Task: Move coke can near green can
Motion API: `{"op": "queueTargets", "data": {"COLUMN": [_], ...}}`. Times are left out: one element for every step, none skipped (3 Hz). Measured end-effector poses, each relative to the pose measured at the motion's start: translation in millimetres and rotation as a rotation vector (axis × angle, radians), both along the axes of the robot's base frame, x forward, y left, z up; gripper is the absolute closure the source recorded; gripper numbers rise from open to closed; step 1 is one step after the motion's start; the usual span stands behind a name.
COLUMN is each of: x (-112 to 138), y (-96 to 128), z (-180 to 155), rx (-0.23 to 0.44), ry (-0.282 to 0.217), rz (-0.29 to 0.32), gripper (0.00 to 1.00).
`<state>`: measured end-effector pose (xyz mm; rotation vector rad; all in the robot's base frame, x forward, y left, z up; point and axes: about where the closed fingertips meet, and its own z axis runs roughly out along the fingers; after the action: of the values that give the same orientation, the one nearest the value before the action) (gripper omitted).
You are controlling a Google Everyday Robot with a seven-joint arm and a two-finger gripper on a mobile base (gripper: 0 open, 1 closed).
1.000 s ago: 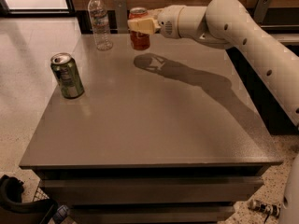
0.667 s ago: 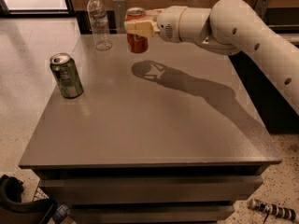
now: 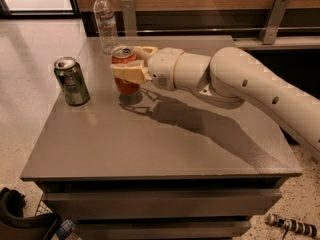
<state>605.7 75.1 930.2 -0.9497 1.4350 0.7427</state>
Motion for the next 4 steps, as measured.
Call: {"op": "queueTargets", "data": {"x": [-22.4,-34.4,-37.0,-35.3], "y": [19.5,40.8,52.1,55.0], "z": [-9.2,-14.0,-22.6,-34.8], "rx": [0.002,-0.002,0.003,0.038], "ry": [-0.020,-0.004,0.041,0.072], "rz": [0.048,0.115,0.154,0.172], "gripper": [1.00,1.00,0.98,0.67]}}
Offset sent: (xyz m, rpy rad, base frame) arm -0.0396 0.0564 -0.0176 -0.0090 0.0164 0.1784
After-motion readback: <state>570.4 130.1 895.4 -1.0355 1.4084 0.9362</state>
